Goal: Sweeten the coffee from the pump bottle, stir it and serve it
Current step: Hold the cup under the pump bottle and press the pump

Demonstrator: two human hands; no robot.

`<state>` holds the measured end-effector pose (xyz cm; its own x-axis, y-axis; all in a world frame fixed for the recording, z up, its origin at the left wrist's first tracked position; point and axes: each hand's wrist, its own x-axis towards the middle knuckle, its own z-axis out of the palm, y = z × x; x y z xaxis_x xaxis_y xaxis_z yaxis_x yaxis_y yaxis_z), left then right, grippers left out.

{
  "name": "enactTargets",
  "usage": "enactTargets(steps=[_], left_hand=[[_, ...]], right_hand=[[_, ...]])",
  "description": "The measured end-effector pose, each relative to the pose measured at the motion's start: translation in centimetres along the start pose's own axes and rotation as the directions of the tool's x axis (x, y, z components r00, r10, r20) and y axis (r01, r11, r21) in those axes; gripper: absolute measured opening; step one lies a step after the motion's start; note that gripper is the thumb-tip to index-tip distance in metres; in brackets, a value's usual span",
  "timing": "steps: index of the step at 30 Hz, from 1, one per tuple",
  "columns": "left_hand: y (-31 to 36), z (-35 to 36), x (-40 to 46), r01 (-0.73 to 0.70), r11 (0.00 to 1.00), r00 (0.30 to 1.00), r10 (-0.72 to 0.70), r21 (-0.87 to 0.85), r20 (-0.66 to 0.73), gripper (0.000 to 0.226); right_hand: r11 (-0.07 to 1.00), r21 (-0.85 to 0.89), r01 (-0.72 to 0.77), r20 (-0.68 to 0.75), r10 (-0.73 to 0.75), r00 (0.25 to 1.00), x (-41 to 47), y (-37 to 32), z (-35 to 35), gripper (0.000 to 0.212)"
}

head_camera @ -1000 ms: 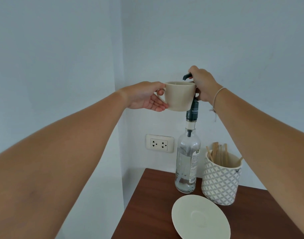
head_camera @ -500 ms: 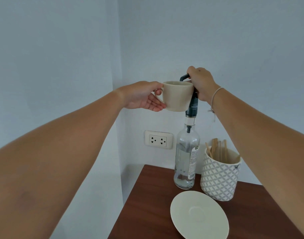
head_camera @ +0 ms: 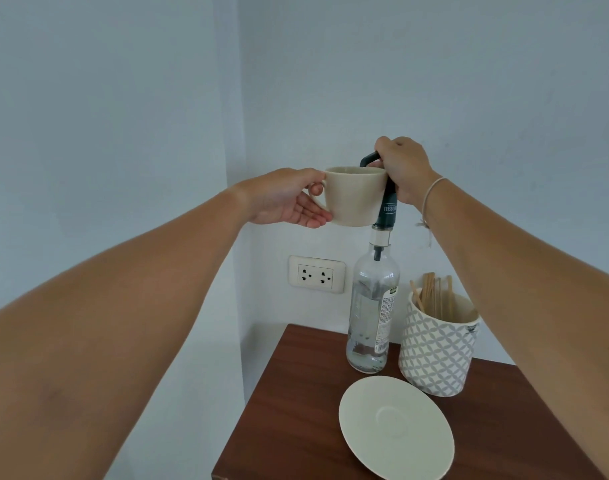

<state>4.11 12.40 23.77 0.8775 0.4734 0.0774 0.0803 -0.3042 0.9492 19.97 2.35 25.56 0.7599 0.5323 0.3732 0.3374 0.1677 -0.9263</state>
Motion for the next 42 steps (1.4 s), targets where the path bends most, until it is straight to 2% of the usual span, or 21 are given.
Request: enactTargets(steps=[9, 18, 25, 31, 39, 42], left_hand=[[-0.3, 0.1, -0.2, 0.005, 1.0, 1.0, -0.005, -0.005, 0.007, 0.037], [-0.3, 0.6, -0.7, 0.003, 1.0, 1.0, -0.003, -0.006, -0.014, 0.036], [0.1, 0.5, -1.5, 0.0, 1.0, 1.0, 0.0, -0.007, -0.017, 0.037], [0.5, 0.7, -1.9, -0.017, 1.0, 1.0, 0.017, -0.008, -0.003, 0.036], [1.0, 1.4, -2.4, -0.028, 0.999, 1.0, 0.029, -0.021, 0.01, 0.036], [0.9, 1.8, -2.6, -0.028, 0.999, 1.0, 0.029, -0.025, 0.006, 0.036]], right_hand=[[0.999, -0.034, 0.005, 0.001, -0.005, 1.0, 0.0, 0.2, 0.0, 0.025], [0.998, -0.004, -0.066, 0.077, 0.066, 0.995, 0.0, -1.0, -0.2, 0.013], [0.995, -0.028, -0.095, 0.097, 0.097, 0.991, -0.2, -2.2, -0.5, 0.026], [0.996, 0.008, -0.086, 0.058, 0.086, 0.995, -0.5, -2.5, -0.7, 0.033], [0.993, 0.087, -0.081, 0.052, 0.076, 0.996, -2.6, -0.3, -3.3, 0.046], [0.981, 0.181, -0.069, 0.106, 0.05, 0.993, -4.2, 1.4, -4.6, 0.049]])
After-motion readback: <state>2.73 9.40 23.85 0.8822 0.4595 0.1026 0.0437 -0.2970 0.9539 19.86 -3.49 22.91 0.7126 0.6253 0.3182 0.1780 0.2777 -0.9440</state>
